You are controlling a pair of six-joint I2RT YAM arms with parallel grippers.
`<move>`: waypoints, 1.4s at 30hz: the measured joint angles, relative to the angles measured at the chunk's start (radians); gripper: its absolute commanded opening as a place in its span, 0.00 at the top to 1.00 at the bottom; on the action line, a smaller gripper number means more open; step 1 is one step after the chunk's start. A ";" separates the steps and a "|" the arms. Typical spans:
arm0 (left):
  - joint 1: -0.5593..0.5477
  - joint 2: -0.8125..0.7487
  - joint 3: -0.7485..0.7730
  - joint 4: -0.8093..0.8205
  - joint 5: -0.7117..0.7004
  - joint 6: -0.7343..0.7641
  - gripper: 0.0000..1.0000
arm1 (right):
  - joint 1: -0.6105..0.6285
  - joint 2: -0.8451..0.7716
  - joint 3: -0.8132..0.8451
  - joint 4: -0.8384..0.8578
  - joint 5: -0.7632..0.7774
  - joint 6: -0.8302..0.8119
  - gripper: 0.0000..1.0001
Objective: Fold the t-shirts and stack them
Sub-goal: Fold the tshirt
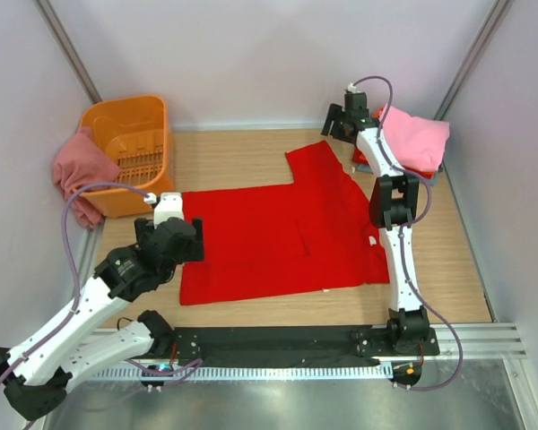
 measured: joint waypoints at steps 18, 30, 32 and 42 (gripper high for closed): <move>0.015 0.018 -0.004 0.000 0.006 0.002 0.00 | 0.040 0.089 -0.044 0.161 -0.002 0.023 0.86; 0.103 0.130 0.001 0.013 0.032 -0.004 0.00 | 0.045 -0.044 -0.262 0.218 -0.002 0.021 0.99; 0.154 0.188 0.012 0.039 0.071 -0.014 0.00 | 0.044 -0.111 -0.336 0.199 0.000 0.011 0.99; 0.267 0.556 0.183 0.243 0.193 -0.061 0.00 | 0.020 -0.443 -0.421 0.149 0.062 -0.068 0.99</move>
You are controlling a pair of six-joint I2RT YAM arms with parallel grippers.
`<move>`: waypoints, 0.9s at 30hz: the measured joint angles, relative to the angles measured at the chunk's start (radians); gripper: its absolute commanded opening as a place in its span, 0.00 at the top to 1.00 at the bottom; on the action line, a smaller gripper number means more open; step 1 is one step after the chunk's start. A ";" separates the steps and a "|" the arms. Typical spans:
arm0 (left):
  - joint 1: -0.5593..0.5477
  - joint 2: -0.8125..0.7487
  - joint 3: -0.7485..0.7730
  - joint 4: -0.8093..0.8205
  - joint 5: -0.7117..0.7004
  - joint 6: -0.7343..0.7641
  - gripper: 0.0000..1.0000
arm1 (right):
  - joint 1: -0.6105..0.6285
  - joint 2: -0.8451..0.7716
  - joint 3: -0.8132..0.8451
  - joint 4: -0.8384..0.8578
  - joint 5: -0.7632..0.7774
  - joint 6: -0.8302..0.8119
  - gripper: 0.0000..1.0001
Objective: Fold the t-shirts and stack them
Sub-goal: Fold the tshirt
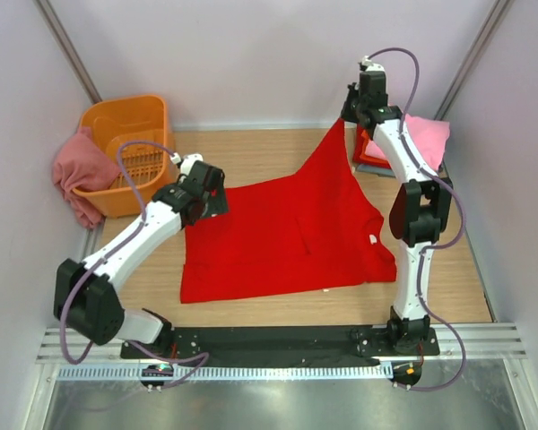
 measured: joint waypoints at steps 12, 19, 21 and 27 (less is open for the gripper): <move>0.116 0.394 0.259 0.080 0.038 -0.024 0.04 | -0.067 -0.042 -0.103 -0.074 0.092 -0.033 0.99; 0.185 0.624 0.446 0.093 0.038 -0.043 0.15 | -0.067 -0.045 -0.122 -0.083 0.090 -0.033 0.99; 0.211 0.688 0.491 0.091 0.039 -0.051 0.18 | -0.066 -0.050 -0.133 -0.084 0.087 -0.034 0.99; 0.274 0.805 0.551 0.079 0.048 -0.075 0.22 | -0.071 -0.063 -0.145 -0.082 0.085 -0.033 0.99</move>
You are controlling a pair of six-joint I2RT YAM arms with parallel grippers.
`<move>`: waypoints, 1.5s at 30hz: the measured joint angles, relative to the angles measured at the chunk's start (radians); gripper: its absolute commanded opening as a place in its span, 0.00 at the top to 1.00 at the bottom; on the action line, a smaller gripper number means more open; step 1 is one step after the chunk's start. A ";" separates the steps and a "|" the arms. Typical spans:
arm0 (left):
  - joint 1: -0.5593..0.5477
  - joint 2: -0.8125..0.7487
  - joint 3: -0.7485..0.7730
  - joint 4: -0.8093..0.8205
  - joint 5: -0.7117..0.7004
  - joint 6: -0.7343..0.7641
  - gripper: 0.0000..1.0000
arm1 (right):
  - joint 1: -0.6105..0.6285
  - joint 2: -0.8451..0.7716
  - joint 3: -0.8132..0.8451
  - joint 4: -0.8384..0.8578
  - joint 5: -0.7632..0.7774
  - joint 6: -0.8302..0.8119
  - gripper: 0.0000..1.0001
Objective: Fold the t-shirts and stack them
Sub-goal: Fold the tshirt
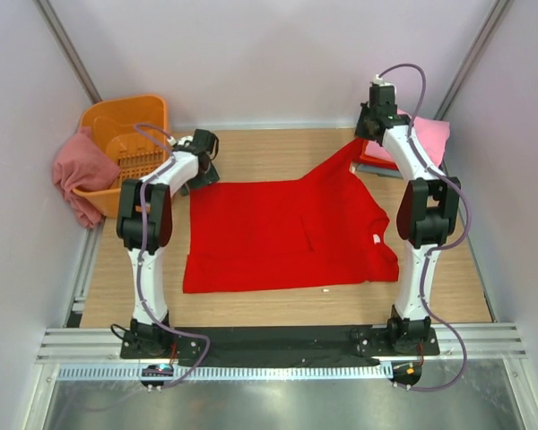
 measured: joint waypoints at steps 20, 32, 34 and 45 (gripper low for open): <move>0.014 0.113 0.113 0.022 0.004 -0.042 0.37 | -0.007 -0.034 -0.031 0.012 -0.026 0.000 0.99; 0.015 0.132 0.136 0.043 0.009 -0.046 0.75 | -0.009 -0.034 -0.032 0.016 -0.037 0.000 0.99; 0.015 0.132 0.136 0.044 0.010 -0.046 0.84 | -0.009 -0.034 -0.032 0.016 -0.043 0.001 0.99; 0.015 0.130 0.136 0.042 0.019 -0.015 0.20 | -0.009 -0.034 -0.032 0.016 -0.154 0.021 0.99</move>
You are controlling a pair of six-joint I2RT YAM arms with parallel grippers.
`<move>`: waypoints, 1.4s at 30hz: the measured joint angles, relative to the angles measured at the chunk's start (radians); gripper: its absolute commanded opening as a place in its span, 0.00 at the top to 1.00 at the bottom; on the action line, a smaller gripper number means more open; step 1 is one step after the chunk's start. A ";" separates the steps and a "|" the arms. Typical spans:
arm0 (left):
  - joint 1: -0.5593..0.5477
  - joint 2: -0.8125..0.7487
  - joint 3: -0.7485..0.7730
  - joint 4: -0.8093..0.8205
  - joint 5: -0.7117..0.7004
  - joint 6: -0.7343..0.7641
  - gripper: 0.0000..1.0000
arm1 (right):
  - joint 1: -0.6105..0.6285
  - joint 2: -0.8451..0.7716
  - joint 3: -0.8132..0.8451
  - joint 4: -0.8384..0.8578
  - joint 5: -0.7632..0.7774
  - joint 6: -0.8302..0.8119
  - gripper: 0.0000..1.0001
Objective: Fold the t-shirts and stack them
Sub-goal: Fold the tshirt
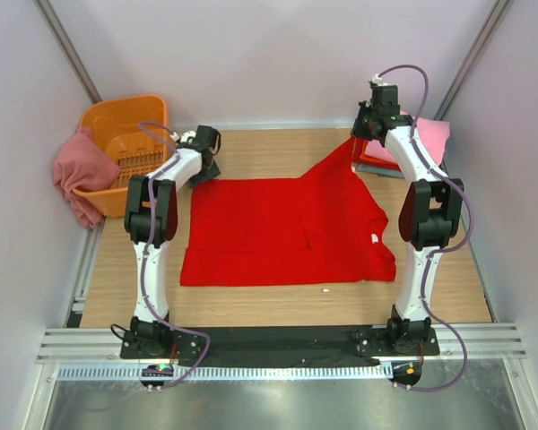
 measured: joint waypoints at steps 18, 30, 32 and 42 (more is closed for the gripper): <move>0.005 0.040 0.182 -0.119 0.004 0.012 0.19 | -0.035 -0.019 0.004 -0.015 0.016 0.006 0.99; 0.007 0.069 0.154 -0.134 0.008 -0.025 0.31 | -0.047 -0.019 0.003 -0.013 0.016 0.006 0.99; 0.007 0.069 0.154 -0.133 0.007 -0.029 0.32 | -0.047 -0.019 0.002 -0.011 0.016 0.007 0.99; 0.007 0.094 0.179 -0.131 0.002 -0.035 0.36 | -0.054 -0.024 -0.061 0.009 0.016 0.006 0.99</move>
